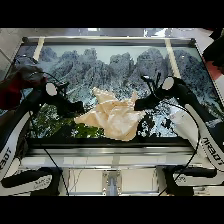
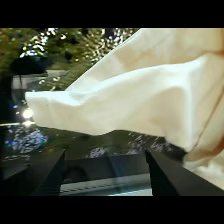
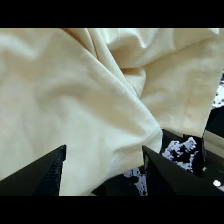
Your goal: Fold the shirts.
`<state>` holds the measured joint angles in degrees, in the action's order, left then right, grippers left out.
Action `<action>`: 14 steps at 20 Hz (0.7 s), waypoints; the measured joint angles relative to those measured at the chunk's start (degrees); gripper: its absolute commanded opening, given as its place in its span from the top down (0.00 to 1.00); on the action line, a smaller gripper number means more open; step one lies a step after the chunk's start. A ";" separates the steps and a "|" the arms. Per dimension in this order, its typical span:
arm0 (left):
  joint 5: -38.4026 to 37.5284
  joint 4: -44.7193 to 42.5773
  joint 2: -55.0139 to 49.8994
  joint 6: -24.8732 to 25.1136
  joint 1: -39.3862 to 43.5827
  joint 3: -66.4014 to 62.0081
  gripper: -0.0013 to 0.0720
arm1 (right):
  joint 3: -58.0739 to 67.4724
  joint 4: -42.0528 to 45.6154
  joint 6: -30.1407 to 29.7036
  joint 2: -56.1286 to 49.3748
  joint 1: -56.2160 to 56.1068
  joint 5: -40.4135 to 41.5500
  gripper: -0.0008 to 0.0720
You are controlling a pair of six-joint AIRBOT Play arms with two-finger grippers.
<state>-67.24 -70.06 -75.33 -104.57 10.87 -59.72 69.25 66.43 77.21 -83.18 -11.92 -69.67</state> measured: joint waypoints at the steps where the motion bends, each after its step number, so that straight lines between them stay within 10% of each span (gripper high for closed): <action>1: 2.82 1.75 1.16 -3.52 0.09 1.49 0.09 | -0.04 -0.17 -0.02 -0.70 -0.39 1.40 0.23; 8: 10.49 9.40 0.15 -16.76 1.73 5.01 0.08 | -0.17 -0.31 -0.31 -2.27 -1.25 6.67 0.23; 14: 10.21 8.79 -1.99 -3.28 0.17 5.31 0.08 | -0.17 -0.13 -0.42 -2.45 -1.31 6.38 0.23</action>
<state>-57.04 -61.28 -77.32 -107.85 11.05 -54.41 69.08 66.30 76.79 -85.62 -13.23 -63.29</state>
